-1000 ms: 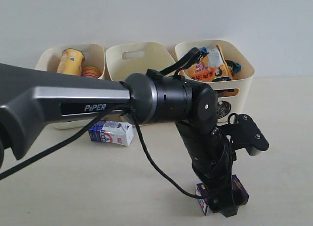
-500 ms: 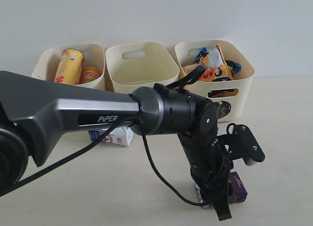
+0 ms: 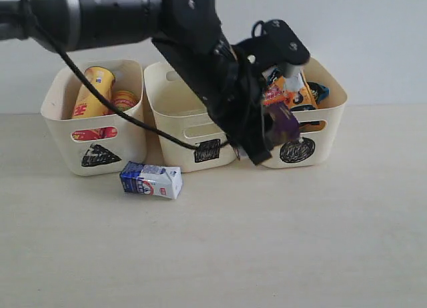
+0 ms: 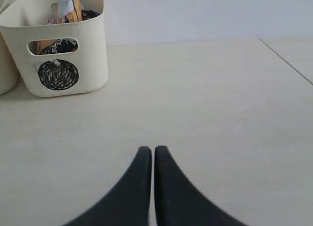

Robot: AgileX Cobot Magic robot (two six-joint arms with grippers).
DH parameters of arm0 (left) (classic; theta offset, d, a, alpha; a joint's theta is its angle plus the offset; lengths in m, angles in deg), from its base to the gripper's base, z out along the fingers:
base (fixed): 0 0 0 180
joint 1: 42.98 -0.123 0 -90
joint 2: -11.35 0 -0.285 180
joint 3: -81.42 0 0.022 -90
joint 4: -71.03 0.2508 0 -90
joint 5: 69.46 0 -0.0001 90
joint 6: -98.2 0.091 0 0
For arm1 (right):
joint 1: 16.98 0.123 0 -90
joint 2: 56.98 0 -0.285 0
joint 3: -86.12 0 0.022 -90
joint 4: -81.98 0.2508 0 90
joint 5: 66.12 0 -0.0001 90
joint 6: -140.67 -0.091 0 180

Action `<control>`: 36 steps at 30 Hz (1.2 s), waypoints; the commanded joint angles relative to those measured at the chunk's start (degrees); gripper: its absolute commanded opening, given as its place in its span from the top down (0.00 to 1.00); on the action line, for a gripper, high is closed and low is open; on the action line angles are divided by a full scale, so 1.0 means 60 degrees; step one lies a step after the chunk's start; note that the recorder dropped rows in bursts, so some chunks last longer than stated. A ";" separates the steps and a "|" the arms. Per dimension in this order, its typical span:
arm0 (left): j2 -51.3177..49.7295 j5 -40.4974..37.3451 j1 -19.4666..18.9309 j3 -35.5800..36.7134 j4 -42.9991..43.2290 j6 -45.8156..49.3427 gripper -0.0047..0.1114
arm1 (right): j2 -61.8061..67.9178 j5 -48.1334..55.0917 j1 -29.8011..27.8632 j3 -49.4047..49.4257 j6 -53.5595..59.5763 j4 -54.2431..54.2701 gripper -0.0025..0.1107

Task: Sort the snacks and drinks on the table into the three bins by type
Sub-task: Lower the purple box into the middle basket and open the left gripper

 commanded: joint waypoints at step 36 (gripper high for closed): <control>-0.1564 0.4981 -0.3145 -0.0632 -0.0970 0.1060 0.92 | -0.0047 -0.0039 -0.0027 0.0035 -0.0053 -0.0031 0.98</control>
